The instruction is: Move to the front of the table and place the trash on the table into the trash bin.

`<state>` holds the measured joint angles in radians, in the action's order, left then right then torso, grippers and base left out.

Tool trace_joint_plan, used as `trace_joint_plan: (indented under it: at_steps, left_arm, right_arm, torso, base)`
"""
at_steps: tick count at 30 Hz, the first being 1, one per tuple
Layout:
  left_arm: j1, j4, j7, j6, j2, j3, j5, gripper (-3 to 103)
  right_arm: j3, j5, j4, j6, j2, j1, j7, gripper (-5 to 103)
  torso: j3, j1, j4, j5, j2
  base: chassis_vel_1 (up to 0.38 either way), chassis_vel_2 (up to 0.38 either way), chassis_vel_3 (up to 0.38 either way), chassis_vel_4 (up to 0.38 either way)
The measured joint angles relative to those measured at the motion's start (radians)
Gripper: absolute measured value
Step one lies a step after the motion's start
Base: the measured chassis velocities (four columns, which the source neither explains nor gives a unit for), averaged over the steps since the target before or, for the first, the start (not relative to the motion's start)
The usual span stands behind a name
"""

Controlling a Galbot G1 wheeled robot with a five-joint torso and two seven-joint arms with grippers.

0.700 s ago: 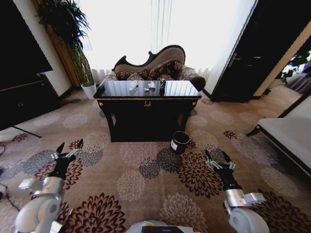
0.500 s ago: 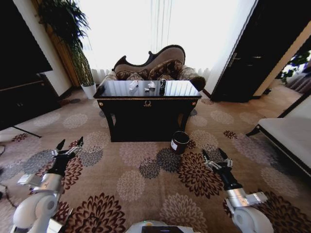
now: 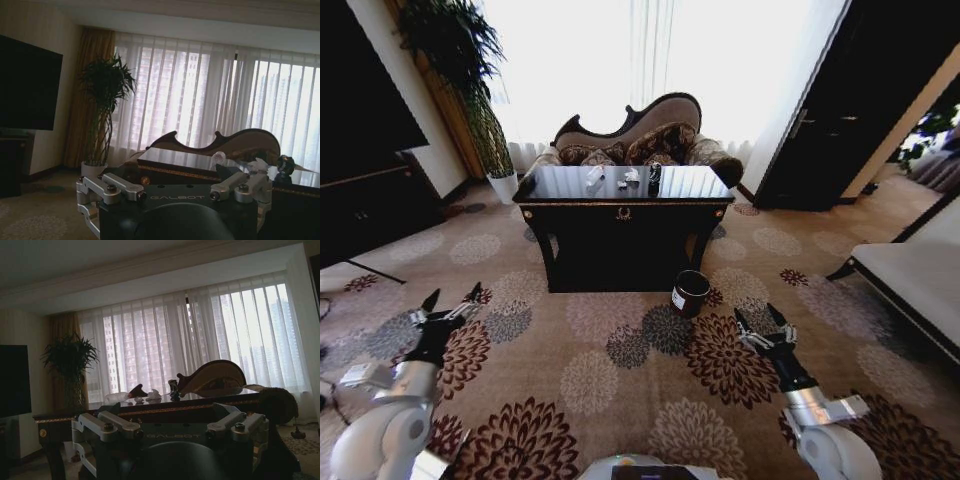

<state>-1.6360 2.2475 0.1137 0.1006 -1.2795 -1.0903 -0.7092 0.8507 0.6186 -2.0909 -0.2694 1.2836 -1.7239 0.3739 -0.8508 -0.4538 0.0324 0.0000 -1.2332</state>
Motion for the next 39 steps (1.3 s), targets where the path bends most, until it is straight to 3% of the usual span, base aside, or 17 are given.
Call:
trace_joint_plan:
  at_steps: [19, 39]
  left_arm:
    - [0.000, 0.009, 0.025, -0.019, -0.003, 0.006, 0.005, 100]
    - [-0.007, 0.038, 0.044, -0.031, -0.003, 0.001, 0.006, 100]
  right_arm:
    - [0.005, -0.001, -0.014, 0.002, 0.003, -0.002, 0.003, 100]
    - [-0.008, -0.002, -0.007, 0.000, 0.001, 0.004, -0.017, 100]
  torso:
    - [0.000, 0.000, 0.0000, -0.0002, 0.000]
    - [0.000, -0.001, -0.0001, 0.0000, 0.000]
  base:
    - [-0.039, 0.031, 0.029, -0.034]
    - [-0.262, 0.259, 0.248, -0.259]
